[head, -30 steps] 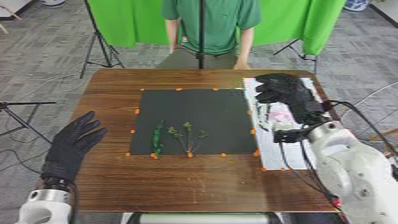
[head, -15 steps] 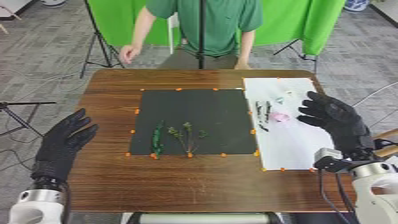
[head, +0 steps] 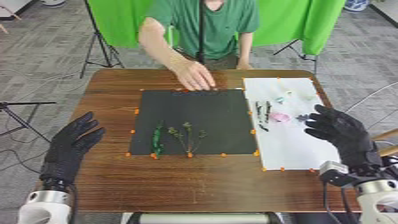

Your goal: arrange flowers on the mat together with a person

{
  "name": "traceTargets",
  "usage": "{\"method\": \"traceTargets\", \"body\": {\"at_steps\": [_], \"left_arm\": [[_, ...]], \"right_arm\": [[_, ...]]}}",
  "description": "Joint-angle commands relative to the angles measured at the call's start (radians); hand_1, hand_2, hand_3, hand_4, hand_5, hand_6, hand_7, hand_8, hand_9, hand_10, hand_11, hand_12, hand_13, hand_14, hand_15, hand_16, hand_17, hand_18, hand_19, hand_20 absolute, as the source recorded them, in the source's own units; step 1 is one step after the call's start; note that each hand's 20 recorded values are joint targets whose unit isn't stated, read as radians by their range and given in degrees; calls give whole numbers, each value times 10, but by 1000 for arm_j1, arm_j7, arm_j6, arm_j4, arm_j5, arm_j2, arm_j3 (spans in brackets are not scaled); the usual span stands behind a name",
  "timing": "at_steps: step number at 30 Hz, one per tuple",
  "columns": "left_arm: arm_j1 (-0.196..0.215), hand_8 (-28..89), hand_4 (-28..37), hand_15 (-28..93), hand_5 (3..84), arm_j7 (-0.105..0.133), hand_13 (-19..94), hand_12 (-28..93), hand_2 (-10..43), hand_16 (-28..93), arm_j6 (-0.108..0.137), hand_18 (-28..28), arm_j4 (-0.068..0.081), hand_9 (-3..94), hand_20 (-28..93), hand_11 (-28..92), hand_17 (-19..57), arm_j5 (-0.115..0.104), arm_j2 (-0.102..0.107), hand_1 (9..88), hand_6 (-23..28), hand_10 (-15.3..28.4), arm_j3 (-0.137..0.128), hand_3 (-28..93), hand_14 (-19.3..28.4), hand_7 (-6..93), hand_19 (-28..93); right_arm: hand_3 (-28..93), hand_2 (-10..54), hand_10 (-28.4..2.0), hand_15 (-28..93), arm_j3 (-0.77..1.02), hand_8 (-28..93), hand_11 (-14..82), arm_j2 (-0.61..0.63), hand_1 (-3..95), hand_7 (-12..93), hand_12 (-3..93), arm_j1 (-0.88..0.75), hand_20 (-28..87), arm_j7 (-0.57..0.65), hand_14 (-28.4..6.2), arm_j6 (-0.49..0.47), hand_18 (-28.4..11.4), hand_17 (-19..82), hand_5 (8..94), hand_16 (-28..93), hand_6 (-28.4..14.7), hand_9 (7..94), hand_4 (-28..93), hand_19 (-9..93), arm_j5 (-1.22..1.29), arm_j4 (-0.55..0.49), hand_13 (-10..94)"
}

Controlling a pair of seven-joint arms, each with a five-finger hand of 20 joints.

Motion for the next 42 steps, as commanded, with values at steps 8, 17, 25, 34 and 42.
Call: {"method": "traceTargets", "body": {"at_steps": [8,17,25,34,42], "left_arm": [[29,-85,-240,342,394,-3,315,138,28,-17,6,232,2,320,37,283,-22,-14,-12,293,41,135,-5,691,172,173,509],[14,-84,-247,343,396,-8,319,138,30,-18,1,232,4,324,39,282,-22,-1,-2,290,41,136,-5,695,173,171,509],[4,-84,-248,345,396,6,320,138,33,-17,9,232,6,325,40,281,-22,-1,5,289,41,137,-7,694,175,169,509],[-6,-85,-248,346,399,-3,321,138,34,-18,1,231,10,325,40,281,-22,1,-1,288,41,137,1,695,174,171,509],[-12,-84,-248,345,399,-10,321,138,34,-18,-4,231,15,326,41,280,-22,1,-3,287,42,137,3,696,174,170,509]], "right_arm": [[856,5,-139,301,-54,-118,175,-16,194,201,228,16,274,1,-124,-19,-211,153,431,240,-38,437,-258,549,-13,20,395],[859,3,-140,306,-53,-117,177,-9,193,199,228,34,270,3,-124,-28,-212,148,432,232,-40,438,-255,539,-9,23,395],[860,3,-140,309,-44,-117,178,-21,195,200,229,54,270,0,-124,-45,-214,145,433,230,-40,440,-256,535,-15,36,395],[859,3,-141,309,-85,-117,178,1,196,201,229,84,270,17,-124,-23,-214,144,437,228,-41,441,-256,533,-21,37,395],[860,4,-143,309,-118,-118,178,21,196,205,228,95,269,25,-124,23,-213,143,440,229,-39,444,-257,532,-22,32,396]]}}
